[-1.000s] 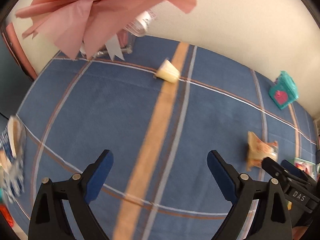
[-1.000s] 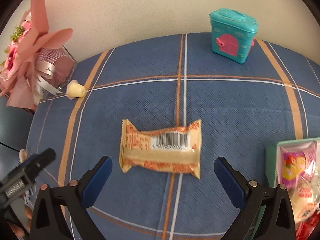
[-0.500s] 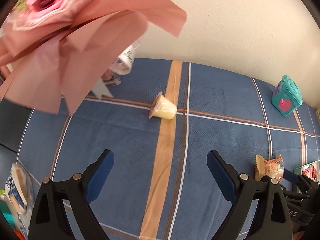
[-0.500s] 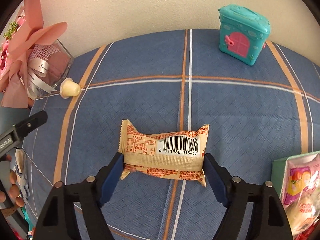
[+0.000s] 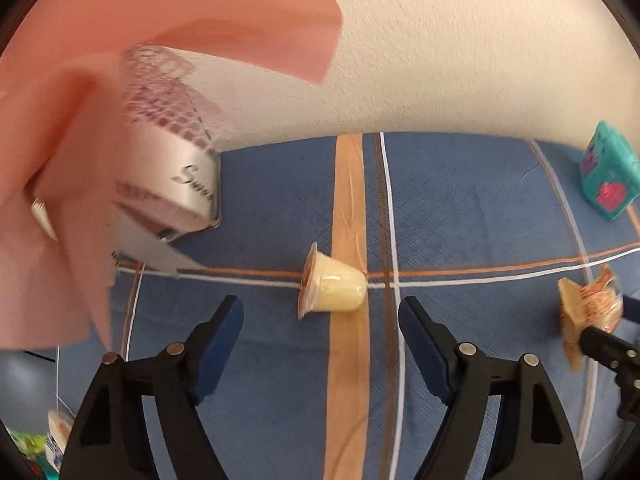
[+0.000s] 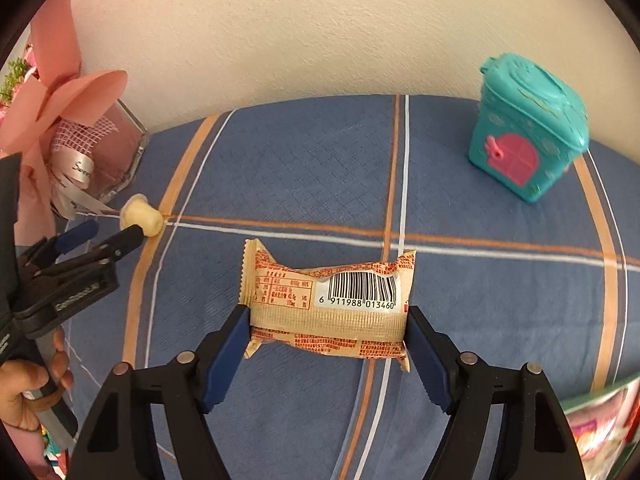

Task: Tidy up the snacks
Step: 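Grasp the yellow pudding cup with the left tool while the right tool grasps the cream wafer pack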

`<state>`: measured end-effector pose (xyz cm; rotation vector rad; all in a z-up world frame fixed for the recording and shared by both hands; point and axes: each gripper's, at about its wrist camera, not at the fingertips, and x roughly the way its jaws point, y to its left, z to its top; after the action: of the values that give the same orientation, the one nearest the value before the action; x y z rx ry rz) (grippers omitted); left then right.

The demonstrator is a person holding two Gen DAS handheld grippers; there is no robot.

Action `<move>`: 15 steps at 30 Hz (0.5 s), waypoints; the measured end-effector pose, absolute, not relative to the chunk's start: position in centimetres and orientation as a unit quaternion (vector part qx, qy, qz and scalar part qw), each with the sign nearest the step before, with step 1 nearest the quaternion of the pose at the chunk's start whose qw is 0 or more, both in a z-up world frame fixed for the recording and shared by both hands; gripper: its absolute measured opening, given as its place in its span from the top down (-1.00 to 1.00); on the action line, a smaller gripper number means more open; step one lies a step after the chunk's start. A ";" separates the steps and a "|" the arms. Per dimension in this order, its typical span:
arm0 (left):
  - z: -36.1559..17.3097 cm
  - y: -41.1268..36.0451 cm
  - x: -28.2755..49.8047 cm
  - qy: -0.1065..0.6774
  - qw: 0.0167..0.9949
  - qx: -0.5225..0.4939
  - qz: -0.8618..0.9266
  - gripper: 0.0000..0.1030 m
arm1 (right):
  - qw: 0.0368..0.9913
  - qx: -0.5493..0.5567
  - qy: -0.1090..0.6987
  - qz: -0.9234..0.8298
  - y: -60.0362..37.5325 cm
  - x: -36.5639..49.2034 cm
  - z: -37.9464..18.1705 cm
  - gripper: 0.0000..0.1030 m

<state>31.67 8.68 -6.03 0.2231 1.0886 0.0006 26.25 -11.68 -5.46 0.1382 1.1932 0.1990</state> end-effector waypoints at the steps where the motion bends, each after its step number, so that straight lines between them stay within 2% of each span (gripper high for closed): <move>1: -6.4 8.6 31.8 0.519 0.848 0.109 -0.002 -0.54 | 0.820 0.061 0.561 0.093 -11.3 26.5 -5.7 -0.53; 2: -6.9 8.4 32.1 0.524 0.844 0.112 -0.002 -0.48 | 0.820 0.058 0.562 0.094 -11.2 26.7 -5.8 -0.53; 4: -7.8 8.3 32.7 0.532 0.839 0.115 0.001 -0.21 | 0.821 0.053 0.560 0.096 -11.2 26.8 -5.8 -0.53; 6: -8.4 8.5 33.2 0.533 0.840 0.107 0.003 -0.16 | 0.822 0.051 0.559 0.098 -11.1 27.0 -5.9 -0.53; 7: -8.6 8.6 33.3 0.533 0.840 0.099 0.002 -0.03 | 0.822 0.049 0.559 0.099 -11.0 27.1 -6.0 -0.53; 9: -8.9 8.7 33.7 0.535 0.840 0.087 0.004 0.12 | 0.822 0.045 0.559 0.101 -11.0 27.2 -6.0 -0.53; 15: -8.6 9.1 32.8 0.528 0.846 0.079 0.005 0.18 | 0.820 0.048 0.560 0.105 -11.3 26.8 -5.8 -0.53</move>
<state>32.78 9.09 -8.57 0.1668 1.1131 0.0111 26.79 -11.29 -5.78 0.1032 1.1924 0.2232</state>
